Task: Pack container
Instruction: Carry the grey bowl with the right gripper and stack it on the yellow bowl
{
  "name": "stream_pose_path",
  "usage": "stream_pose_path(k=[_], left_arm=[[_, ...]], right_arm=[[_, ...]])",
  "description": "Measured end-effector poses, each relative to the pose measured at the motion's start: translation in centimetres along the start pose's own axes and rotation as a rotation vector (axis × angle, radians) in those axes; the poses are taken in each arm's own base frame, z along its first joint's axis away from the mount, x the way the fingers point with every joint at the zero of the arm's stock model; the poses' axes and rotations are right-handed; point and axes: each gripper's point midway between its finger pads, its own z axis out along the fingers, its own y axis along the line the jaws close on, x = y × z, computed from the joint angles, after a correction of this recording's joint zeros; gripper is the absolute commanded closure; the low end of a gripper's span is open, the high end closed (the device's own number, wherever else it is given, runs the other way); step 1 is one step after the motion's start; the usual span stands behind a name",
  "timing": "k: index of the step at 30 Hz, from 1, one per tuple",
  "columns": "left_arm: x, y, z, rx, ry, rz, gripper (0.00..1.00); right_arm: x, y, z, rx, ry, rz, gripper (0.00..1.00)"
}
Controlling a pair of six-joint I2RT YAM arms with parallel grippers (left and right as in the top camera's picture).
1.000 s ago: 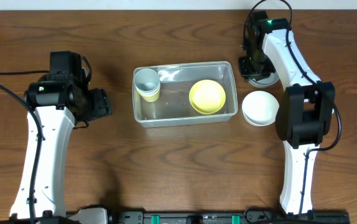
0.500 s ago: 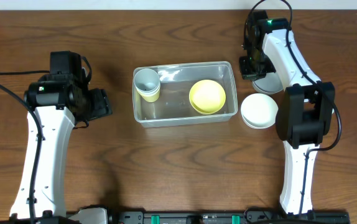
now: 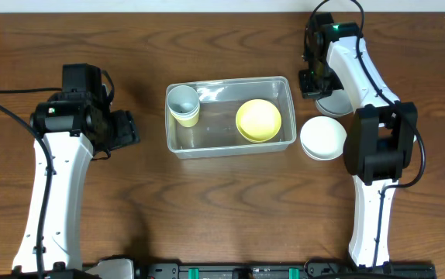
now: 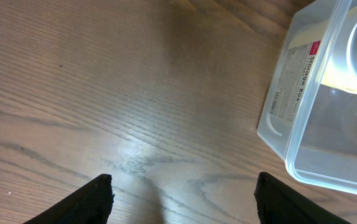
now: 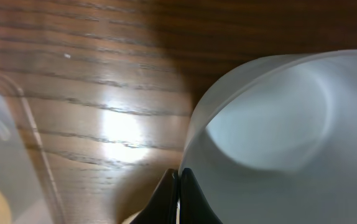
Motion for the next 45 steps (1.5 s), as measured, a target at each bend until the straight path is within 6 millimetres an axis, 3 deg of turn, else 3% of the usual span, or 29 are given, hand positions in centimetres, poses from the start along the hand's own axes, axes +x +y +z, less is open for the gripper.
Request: stream_pose_path(k=[4, 6, 11, 15, 19, 23, 29, 33, 42, 43, 45], left_arm=[[0.0, 0.0, 0.0, 0.000, 0.000, 0.000, 0.26], [0.0, 0.0, 0.0, 0.000, 0.000, 0.000, 0.26], [0.0, 0.0, 0.0, 0.000, 0.000, 0.000, 0.26], [0.0, 0.0, 0.0, 0.000, 0.000, 0.000, 0.26], [0.0, 0.0, 0.0, 0.000, 0.000, 0.000, 0.26], [0.0, 0.0, 0.0, 0.000, 0.000, 0.000, 0.26], [0.0, 0.0, 0.0, 0.000, 0.000, 0.000, 0.26], [0.0, 0.0, 0.0, 0.000, 0.000, 0.000, 0.26], [0.1, 0.0, 0.0, -0.001, 0.004, 0.000, 0.26], [0.1, 0.0, 0.0, -0.001, 0.004, 0.000, 0.26], [0.1, 0.0, 0.0, -0.001, 0.004, 0.000, 0.26]], right_arm=[[-0.1, -0.6, -1.1, 0.030, -0.014, 0.001, 0.99], [-0.3, -0.9, -2.7, 0.031, -0.048, -0.002, 0.99], [0.3, -0.5, -10.5, 0.018, -0.193, -0.059, 0.99], [1.8, 2.6, -17.9, -0.004, -0.349, -0.179, 0.99], [4.5, 8.0, -21.6, -0.037, -0.413, -0.355, 0.99], [6.9, 13.1, -21.6, -0.067, -0.390, -0.507, 0.99], [9.2, 17.3, -20.2, -0.091, -0.349, -0.610, 0.99], [9.8, 18.7, -18.1, -0.092, -0.307, -0.634, 0.99], [10.3, 19.1, -10.5, -0.064, -0.189, -0.623, 0.97], [10.6, 19.0, -9.9, -0.061, -0.174, -0.622, 0.92], [11.0, 18.8, -9.3, -0.056, -0.155, -0.618, 0.64]])
